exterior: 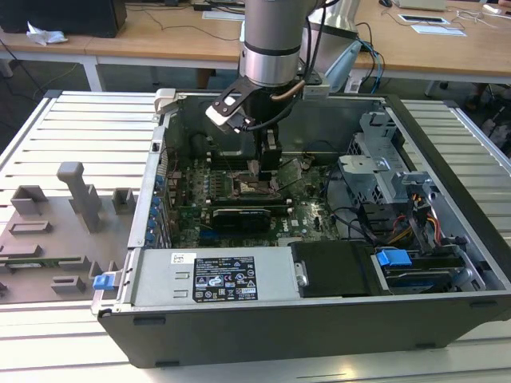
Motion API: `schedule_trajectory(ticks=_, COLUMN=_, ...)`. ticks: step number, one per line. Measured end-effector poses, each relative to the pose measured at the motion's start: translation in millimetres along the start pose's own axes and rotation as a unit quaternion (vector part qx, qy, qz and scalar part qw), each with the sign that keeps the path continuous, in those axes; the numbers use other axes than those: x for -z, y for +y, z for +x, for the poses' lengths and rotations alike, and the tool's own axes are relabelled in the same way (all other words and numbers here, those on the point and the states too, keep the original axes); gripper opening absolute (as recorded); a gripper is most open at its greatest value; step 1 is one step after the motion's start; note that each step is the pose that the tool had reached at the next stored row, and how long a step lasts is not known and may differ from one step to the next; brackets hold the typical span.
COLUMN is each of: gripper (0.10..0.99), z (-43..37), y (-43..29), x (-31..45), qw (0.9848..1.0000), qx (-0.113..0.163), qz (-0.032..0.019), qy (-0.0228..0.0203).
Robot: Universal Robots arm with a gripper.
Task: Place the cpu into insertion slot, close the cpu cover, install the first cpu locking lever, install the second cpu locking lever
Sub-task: 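Place the cpu into insertion slot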
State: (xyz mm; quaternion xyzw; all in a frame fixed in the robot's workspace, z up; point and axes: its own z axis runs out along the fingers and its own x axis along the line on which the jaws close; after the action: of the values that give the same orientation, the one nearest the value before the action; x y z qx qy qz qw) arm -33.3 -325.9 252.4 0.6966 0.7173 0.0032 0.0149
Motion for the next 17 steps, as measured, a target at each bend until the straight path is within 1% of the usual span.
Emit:
schedule_trajectory(ticks=2, gripper=0.541, z=-0.1, y=0.0, x=0.0, qw=0.9999, qx=-0.014, qz=0.0003, qy=-0.0003)
schedule_trajectory(ticks=7, gripper=0.541, z=0.0, y=0.0, x=-0.1, qw=0.9999, qx=-0.015, qz=0.0003, qy=-0.0003)
schedule_trajectory(ticks=11, gripper=0.541, z=0.0, y=-0.1, x=-1.6, qw=0.9999, qx=-0.015, qz=0.0003, qy=-0.0003)
schedule_trajectory(ticks=14, gripper=0.541, z=0.0, y=-0.4, x=-3.7, qw=0.9999, qx=-0.015, qz=0.0003, qy=-0.0002)
schedule_trajectory(ticks=17, gripper=0.541, z=0.1, y=-0.5, x=-7.6, qw=0.9999, qx=-0.015, qz=0.0002, qy=-0.0002)
